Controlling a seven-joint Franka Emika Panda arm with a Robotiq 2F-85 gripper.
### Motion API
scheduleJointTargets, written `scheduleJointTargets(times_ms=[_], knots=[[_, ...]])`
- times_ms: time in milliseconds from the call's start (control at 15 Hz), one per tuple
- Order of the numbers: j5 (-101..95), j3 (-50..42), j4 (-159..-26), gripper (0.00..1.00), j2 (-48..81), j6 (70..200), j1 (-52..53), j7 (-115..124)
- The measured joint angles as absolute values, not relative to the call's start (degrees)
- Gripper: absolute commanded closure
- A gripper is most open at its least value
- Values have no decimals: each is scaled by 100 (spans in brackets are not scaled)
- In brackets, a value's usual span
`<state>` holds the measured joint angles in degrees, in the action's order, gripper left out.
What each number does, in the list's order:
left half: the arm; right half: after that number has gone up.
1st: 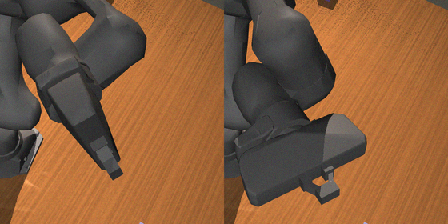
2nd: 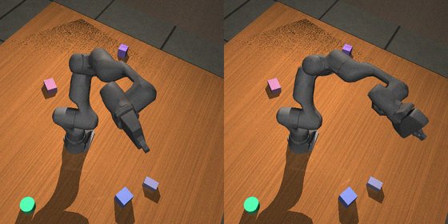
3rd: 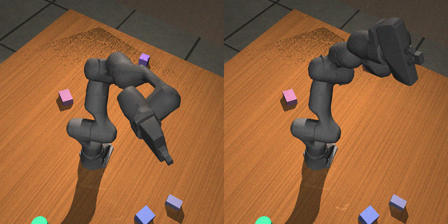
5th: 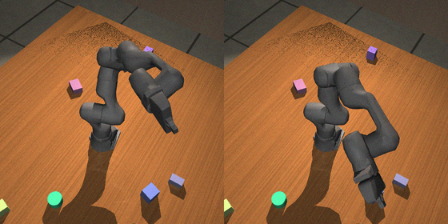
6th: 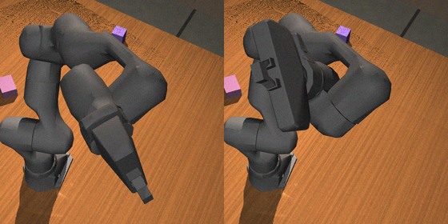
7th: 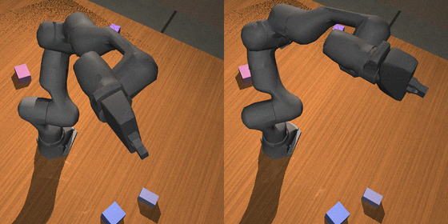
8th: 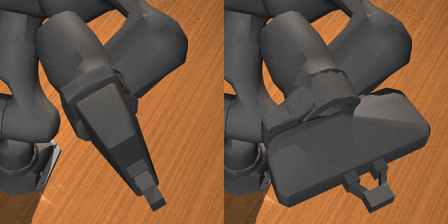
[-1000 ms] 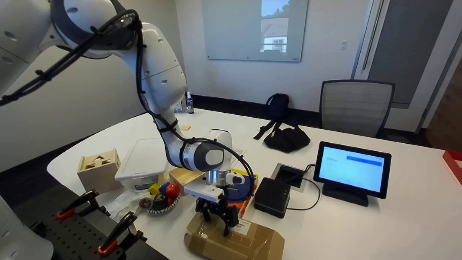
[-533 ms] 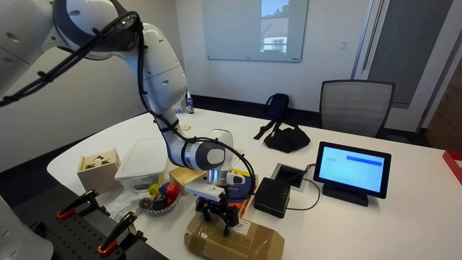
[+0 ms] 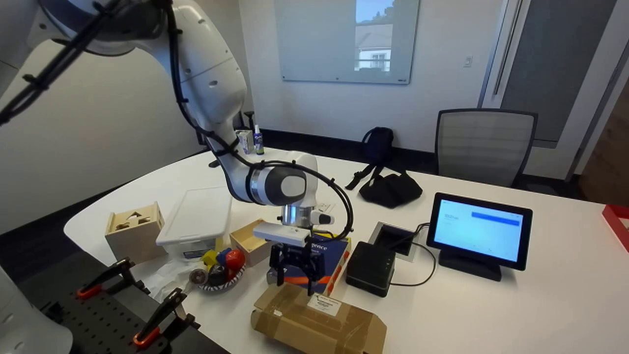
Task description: Close the cardboard box
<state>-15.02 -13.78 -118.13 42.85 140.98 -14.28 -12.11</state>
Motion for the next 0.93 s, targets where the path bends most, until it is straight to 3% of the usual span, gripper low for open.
scheduleJointTargets(times_ms=[933], knots=[[-1347, -749, -13190, 0, 90, 12252, -1044, -1467]])
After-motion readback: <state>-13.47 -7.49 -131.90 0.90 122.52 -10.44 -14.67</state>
